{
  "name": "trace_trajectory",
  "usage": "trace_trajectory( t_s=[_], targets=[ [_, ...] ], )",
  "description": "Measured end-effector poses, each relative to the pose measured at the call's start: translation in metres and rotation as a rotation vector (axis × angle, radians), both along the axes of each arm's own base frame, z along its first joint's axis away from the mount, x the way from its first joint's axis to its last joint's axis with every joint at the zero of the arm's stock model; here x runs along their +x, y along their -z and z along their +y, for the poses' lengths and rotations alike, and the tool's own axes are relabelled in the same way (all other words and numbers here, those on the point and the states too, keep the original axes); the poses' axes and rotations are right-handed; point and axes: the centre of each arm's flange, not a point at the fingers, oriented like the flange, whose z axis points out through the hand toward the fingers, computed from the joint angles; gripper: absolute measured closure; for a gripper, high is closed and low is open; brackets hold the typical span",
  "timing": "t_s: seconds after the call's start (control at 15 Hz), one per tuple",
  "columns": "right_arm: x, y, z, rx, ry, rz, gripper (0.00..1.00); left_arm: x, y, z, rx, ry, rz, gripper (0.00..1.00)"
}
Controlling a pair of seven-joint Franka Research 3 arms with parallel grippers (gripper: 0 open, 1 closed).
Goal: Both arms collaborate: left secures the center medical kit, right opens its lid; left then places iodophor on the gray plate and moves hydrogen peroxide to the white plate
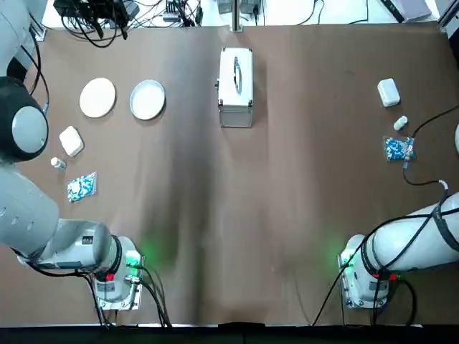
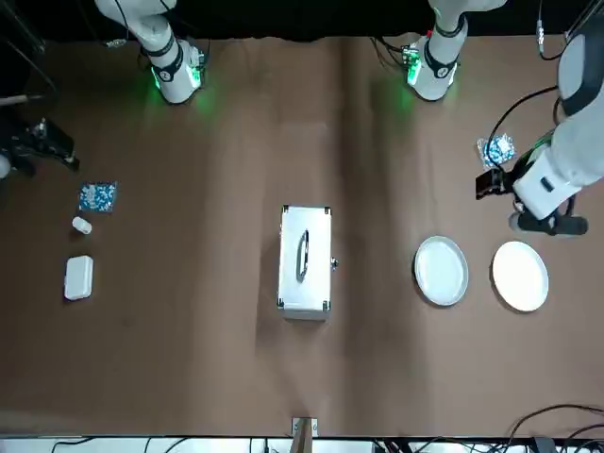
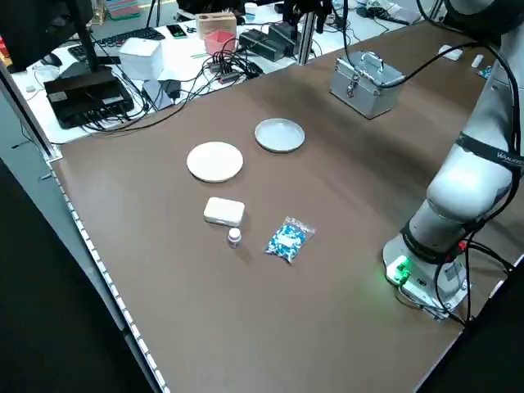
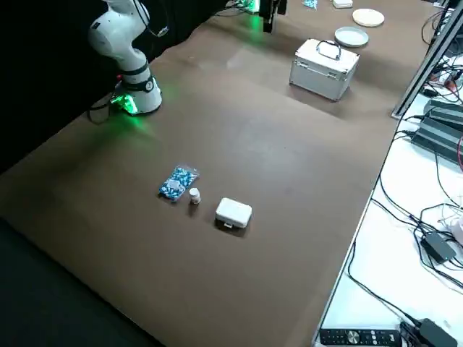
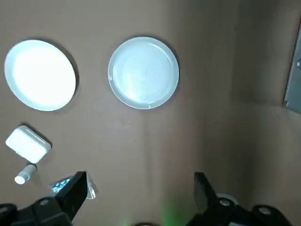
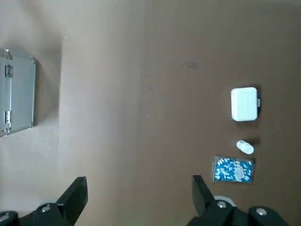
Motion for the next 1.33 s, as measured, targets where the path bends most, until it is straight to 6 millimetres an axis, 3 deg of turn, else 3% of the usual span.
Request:
trace_trajectory(
  t_s=[0.2,0.4,0.87,1.13,1.2,1.33],
  targets=[
    [0.012,0.013,0.02,-0.002,-0.03,-0.013,0.02,0.001,0.031,-0.006,-0.002,0.011,0.009,0.0],
    [0.02,0.025,0.024,-0.005,-0.034,-0.008,0.02,-0.001,0.059,-0.017,-0.006,0.029,0.002,0.0],
    [0.029,0.045,0.041,0.075,-0.046,0.029,0.02,0.003,0.103,-0.036,-0.009,0.04,0.023,0.0],
    [0.03,0.062,0.091,0.081,-0.079,0.064,0.02,0.004,0.124,-0.044,0.005,-0.139,0.064,0.0],
    [0.028,0.07,0.116,0.076,-0.078,0.081,0.02,0.0,0.135,-0.067,0.028,-0.205,0.083,0.0],
    [0.027,0.077,0.138,0.076,-0.1,0.082,0.02,-0.004,0.148,-0.095,0.05,-0.278,0.101,0.0]
  ],
)
